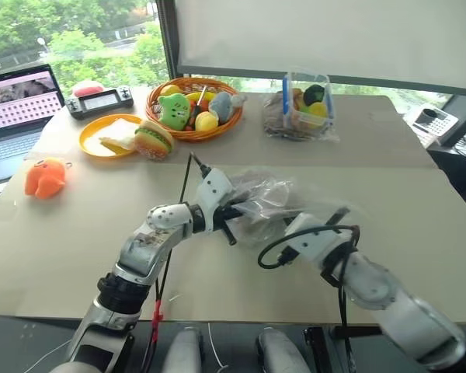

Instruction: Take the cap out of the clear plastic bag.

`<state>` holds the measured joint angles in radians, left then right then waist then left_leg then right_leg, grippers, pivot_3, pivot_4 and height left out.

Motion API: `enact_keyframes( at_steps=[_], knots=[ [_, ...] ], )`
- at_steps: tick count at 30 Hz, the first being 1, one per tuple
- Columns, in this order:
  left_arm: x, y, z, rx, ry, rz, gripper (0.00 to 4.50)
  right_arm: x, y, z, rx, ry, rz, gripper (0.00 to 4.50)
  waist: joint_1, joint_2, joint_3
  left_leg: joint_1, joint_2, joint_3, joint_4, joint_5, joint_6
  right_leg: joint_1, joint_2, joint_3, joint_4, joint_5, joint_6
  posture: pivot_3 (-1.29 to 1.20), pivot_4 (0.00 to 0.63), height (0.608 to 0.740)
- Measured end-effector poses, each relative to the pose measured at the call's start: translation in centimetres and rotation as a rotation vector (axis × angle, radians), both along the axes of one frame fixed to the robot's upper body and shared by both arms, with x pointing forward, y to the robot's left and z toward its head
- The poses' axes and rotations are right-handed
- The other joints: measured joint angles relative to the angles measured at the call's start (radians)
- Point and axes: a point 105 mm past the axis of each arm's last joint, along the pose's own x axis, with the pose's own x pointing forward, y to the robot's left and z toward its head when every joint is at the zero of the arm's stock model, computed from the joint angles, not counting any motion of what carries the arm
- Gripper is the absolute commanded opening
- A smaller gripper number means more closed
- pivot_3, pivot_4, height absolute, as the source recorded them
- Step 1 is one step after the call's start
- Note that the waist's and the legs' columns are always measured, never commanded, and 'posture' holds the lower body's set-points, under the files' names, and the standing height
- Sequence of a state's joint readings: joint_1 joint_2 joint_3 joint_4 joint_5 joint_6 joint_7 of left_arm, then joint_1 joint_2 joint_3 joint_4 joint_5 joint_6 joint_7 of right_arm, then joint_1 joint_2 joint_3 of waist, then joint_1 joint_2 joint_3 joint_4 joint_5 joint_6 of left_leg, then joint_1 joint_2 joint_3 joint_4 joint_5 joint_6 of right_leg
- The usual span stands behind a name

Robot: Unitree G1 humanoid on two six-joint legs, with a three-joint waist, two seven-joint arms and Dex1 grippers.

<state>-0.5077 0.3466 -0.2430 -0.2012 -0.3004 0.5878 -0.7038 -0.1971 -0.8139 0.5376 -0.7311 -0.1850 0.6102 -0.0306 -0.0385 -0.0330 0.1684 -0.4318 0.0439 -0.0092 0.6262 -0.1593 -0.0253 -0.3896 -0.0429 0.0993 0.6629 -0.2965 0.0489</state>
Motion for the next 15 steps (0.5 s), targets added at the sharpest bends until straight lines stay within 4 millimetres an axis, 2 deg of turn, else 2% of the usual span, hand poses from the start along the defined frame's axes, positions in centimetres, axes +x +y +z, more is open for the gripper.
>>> enact_keyframes(
  at_steps=[4, 7, 15],
  knots=[
    [-0.1, -0.2, 0.1, -0.003, -0.002, -0.006, 0.00, 0.9, -0.1, -0.8, -0.108, -0.178, -0.061, 0.07, 0.014, 0.000, 0.000, -0.006, -0.001, 0.000, 0.001, 0.000, -0.001, -0.004, -0.001, 0.000, 0.000, 0.003, -0.005, 0.00, 0.150, 0.740],
    [-0.3, -0.5, -0.1, 0.000, 0.004, -0.020, 0.00, 1.3, 0.2, -1.8, -0.120, -0.194, -0.075, 0.07, 0.018, 0.000, 0.000, -0.006, -0.001, 0.000, 0.002, 0.000, -0.001, -0.004, -0.001, 0.000, 0.000, 0.003, -0.005, 0.00, 0.150, 0.740],
    [-0.4, -0.7, -0.2, 0.002, 0.007, -0.030, 0.00, 1.2, -0.1, -3.0, -0.060, -0.148, -0.084, 2.68, 0.018, 0.000, 0.000, -0.005, -0.001, -0.001, 0.002, 0.000, -0.001, -0.003, -0.001, -0.001, 0.000, 0.003, -0.005, 0.00, 0.150, 0.740]
  ],
)
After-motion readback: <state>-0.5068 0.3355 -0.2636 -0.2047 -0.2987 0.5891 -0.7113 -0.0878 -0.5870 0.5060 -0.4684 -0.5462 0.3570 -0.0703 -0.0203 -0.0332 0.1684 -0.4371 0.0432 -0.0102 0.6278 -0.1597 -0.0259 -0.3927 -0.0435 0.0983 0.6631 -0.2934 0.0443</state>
